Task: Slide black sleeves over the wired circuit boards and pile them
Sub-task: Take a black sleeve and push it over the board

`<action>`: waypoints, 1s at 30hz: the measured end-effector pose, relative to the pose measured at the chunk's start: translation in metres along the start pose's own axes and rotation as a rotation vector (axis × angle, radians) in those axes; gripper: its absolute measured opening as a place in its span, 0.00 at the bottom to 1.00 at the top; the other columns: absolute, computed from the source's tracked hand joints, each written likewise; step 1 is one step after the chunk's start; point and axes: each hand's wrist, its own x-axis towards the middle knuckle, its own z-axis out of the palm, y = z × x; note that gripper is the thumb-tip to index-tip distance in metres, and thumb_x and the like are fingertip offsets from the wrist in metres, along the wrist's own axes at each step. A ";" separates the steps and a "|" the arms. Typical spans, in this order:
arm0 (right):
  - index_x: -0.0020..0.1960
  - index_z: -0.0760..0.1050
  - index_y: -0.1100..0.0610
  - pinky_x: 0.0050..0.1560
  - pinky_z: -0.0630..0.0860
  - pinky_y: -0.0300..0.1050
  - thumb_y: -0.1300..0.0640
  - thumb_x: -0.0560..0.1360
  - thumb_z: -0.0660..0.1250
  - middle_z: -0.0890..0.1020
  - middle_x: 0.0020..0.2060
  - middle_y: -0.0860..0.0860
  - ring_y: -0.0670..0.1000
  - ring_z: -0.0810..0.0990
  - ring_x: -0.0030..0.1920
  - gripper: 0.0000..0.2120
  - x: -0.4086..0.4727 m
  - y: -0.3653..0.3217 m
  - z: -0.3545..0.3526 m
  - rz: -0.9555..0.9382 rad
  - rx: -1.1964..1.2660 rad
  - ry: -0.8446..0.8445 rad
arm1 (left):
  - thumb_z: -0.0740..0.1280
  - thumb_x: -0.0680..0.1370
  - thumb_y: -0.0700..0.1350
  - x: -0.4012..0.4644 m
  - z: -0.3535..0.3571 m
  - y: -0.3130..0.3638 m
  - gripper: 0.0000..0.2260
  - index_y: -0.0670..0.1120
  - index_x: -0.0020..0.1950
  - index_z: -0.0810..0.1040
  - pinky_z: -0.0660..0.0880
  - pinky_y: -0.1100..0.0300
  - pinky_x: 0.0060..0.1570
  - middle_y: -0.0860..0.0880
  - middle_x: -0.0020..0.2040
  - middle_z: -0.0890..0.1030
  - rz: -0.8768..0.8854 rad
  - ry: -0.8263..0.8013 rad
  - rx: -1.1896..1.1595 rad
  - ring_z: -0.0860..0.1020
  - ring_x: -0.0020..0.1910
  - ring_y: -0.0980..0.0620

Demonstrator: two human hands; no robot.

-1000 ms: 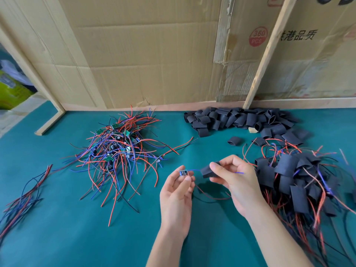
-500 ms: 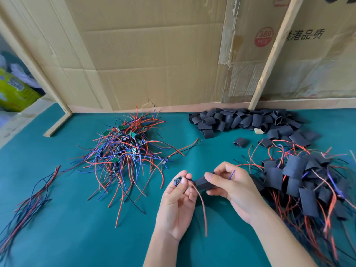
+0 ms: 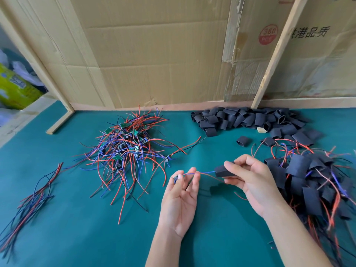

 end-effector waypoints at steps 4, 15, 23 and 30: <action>0.40 0.73 0.59 0.39 0.83 0.44 0.58 0.65 0.76 0.84 0.41 0.60 0.58 0.86 0.42 0.12 0.004 -0.002 -0.005 -0.009 0.023 0.057 | 0.65 0.78 0.37 0.000 0.000 0.000 0.02 0.39 0.48 0.76 0.84 0.57 0.47 0.35 0.53 0.85 -0.008 0.010 -0.058 0.86 0.52 0.42; 0.39 0.73 0.56 0.38 0.82 0.44 0.59 0.64 0.76 0.81 0.42 0.60 0.57 0.85 0.41 0.11 0.007 -0.004 -0.017 0.051 0.056 -0.020 | 0.66 0.75 0.36 0.001 0.001 0.003 0.03 0.39 0.48 0.76 0.84 0.56 0.46 0.35 0.53 0.85 -0.035 0.013 -0.174 0.86 0.53 0.42; 0.40 0.77 0.56 0.41 0.83 0.45 0.61 0.65 0.76 0.81 0.46 0.62 0.54 0.83 0.42 0.08 0.008 -0.008 -0.029 0.094 0.030 -0.129 | 0.66 0.75 0.36 -0.001 0.004 0.004 0.04 0.39 0.48 0.76 0.84 0.56 0.46 0.35 0.52 0.84 -0.055 0.026 -0.219 0.86 0.51 0.42; 0.42 0.78 0.57 0.41 0.83 0.44 0.63 0.65 0.76 0.80 0.44 0.60 0.53 0.83 0.44 0.09 0.007 -0.006 -0.031 0.077 0.002 -0.139 | 0.67 0.73 0.35 -0.002 0.005 0.006 0.06 0.39 0.49 0.76 0.85 0.54 0.46 0.35 0.53 0.84 -0.063 0.044 -0.256 0.86 0.52 0.41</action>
